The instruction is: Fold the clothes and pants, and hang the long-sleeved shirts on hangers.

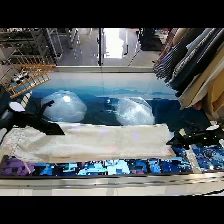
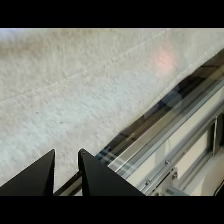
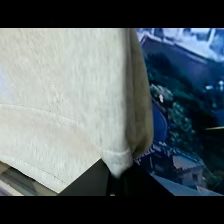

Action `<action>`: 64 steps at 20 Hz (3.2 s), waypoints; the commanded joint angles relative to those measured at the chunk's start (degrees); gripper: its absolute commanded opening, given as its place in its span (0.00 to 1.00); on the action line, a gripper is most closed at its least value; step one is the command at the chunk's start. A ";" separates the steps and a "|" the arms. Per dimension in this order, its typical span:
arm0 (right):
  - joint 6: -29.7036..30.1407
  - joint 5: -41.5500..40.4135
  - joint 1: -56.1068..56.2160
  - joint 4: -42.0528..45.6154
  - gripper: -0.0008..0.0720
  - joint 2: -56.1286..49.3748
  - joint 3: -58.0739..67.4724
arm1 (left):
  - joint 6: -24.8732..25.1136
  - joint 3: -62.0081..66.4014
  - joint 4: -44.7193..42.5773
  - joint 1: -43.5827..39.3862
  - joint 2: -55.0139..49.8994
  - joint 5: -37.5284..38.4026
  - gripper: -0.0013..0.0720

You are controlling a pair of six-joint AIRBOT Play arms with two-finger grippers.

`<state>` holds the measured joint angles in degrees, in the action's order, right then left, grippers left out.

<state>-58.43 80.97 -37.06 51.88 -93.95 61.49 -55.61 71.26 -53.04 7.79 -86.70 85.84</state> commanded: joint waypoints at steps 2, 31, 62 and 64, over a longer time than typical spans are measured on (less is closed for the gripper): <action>-10.73 -8.33 -4.00 11.98 0.05 8.83 0.07 | 0.70 -4.15 -1.05 -8.61 -0.07 -2.75 0.14; -33.86 -14.27 53.75 23.19 0.64 21.42 2.34 | -11.32 -6.08 -8.46 -4.70 6.75 -2.56 0.05; -24.35 2.01 19.61 21.27 0.05 31.10 8.46 | -5.40 -10.21 -7.50 -13.05 -1.22 -15.50 0.31; -30.42 -0.79 28.22 14.32 0.05 32.72 11.52 | -4.63 -10.21 -4.46 -16.17 -2.97 -19.98 0.31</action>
<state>-81.69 80.29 -15.03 71.05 -65.73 69.10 -61.08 61.32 -60.16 -4.27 -87.15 72.69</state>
